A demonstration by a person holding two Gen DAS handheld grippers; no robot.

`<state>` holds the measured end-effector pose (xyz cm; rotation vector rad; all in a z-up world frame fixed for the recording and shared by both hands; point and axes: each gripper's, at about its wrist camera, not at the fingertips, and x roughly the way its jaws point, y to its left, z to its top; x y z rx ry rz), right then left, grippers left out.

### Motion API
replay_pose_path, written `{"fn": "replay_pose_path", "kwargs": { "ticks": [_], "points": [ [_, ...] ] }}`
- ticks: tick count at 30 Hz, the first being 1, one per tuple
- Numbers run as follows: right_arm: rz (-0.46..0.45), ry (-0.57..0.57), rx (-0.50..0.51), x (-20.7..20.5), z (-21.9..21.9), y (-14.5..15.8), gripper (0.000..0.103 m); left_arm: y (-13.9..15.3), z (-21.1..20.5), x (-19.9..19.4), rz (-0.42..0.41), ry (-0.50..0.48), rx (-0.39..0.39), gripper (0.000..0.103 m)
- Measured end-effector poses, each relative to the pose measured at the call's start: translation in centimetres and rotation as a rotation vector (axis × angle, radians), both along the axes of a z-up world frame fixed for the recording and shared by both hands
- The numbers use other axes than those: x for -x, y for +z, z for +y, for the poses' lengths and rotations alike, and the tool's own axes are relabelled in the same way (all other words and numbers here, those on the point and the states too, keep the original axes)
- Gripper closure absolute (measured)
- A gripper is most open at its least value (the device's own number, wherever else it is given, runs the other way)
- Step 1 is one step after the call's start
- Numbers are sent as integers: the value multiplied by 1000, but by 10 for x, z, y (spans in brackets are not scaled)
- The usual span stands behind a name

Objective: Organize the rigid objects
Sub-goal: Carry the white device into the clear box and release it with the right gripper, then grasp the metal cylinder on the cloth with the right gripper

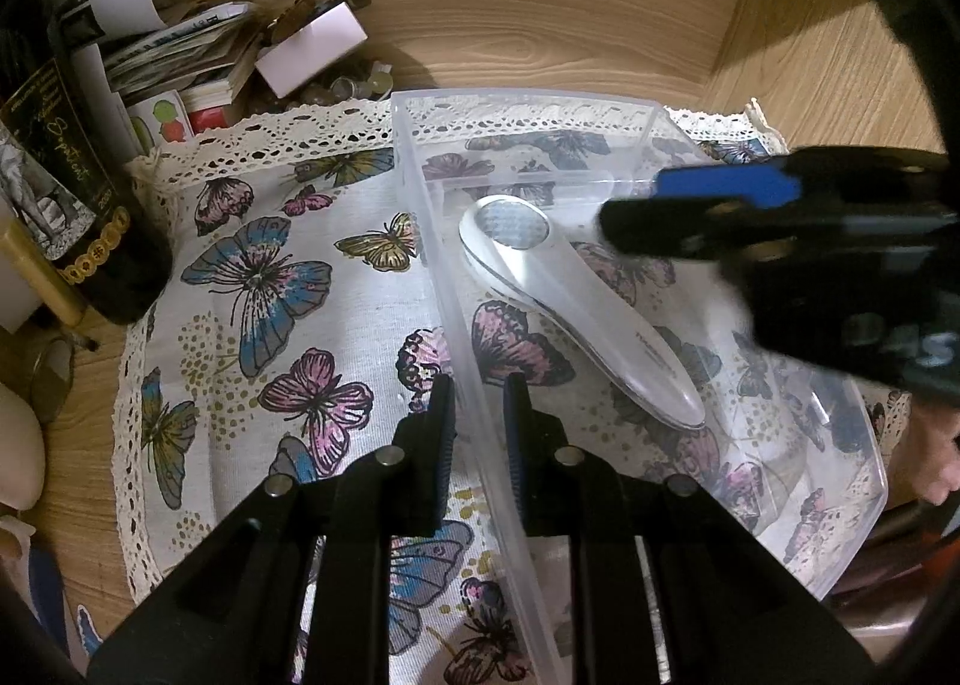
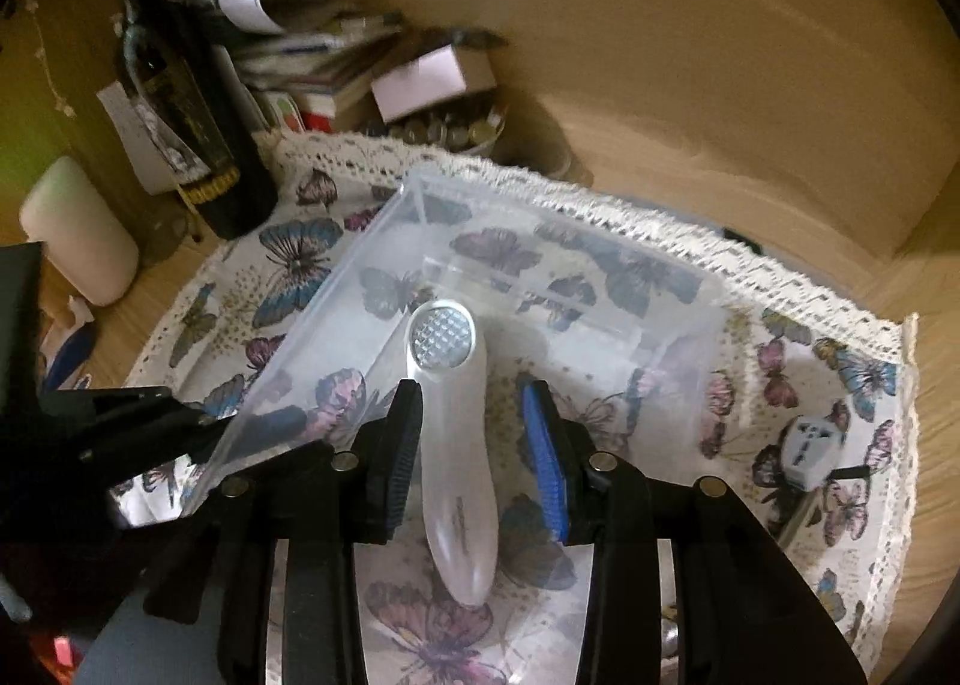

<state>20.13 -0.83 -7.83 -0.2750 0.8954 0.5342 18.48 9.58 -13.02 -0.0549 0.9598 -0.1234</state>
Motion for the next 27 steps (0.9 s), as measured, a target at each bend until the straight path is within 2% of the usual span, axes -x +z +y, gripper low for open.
{"fn": "replay_pose_path", "kwargs": {
  "ticks": [8,16,20,27],
  "points": [
    [-187,-106,-42,18,-45,39,60,0,-1,-2,7,8,-5,87],
    [-251,-266,-27,23,-111,46,57,-1,-5,-4,12,11,-27,87],
    [-220,-360,0,17,-143,25,55,-1,-6,-5,20,10,-29,87],
    [-57,-449,-24,-9,-181,-24,55,-2,-5,-9,27,20,-23,87]
  ]
}}
